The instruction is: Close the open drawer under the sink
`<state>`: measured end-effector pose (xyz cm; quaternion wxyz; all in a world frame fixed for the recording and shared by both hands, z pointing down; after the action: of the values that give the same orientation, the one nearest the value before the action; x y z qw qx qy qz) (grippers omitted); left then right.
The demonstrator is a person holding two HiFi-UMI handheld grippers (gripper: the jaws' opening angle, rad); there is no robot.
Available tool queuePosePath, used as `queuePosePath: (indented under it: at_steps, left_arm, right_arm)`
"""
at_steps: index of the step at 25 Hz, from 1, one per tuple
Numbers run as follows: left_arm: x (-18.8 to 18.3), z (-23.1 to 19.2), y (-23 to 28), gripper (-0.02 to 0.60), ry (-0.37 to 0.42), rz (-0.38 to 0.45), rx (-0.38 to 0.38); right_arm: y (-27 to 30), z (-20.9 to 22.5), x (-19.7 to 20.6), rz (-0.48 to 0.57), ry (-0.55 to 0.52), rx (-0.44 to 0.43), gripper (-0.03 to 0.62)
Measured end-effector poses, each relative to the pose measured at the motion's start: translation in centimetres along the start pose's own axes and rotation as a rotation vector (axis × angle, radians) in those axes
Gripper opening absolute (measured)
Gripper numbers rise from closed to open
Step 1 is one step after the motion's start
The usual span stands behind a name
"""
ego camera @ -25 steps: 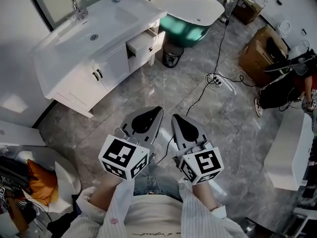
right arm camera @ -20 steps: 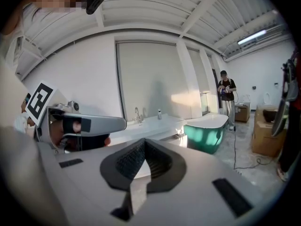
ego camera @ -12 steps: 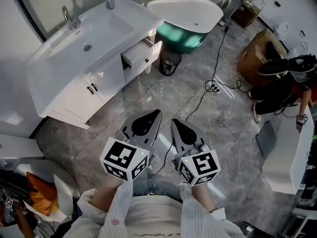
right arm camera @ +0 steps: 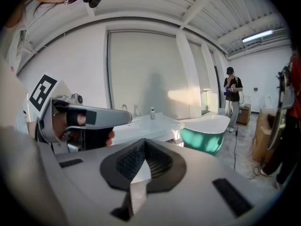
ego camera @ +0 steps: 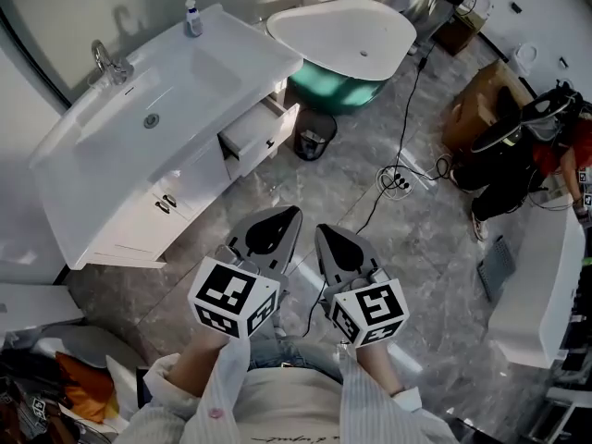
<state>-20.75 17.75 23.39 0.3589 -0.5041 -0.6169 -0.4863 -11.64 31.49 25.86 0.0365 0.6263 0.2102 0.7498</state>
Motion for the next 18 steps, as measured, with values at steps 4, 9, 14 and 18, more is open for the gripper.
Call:
queuePosePath:
  at_steps: [4,9,14,18]
  left_arm:
    - [-1.3,-2.5,1.6,0.015,0.010,0.004,0.001]
    - [-2.0,-5.3,2.3,0.015,0.006,0.013,-0.021]
    - [-2.3,-7.6,3.0,0.015,-0.010,0.008,-0.049]
    - [-2.5,-9.5,4.6,0.016,-0.018,0.008,-0.075]
  right_arm:
    - [2.8,1.0,-1.3,0.004,0.001,0.006,0.009]
    - [5.5,1.7,-2.0,-0.004,0.002,0.015,0.009]
    - [7.8,2.5,-2.5,-0.025,0.006,0.008,0.009]
    - [10.2,4.1,-2.7,-0.046,0.010,-0.010,0.009]
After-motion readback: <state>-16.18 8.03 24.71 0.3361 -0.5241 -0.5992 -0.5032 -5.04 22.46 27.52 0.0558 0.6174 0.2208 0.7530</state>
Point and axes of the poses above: the fingertips, and each gripper's own axes: y forward along the fingers, z to its right, x out of its underside, the point moved 10 cm from there along -y, backward along the fingers, and after that the axes turned 3 degrees about -z, right-handed, at the moved point
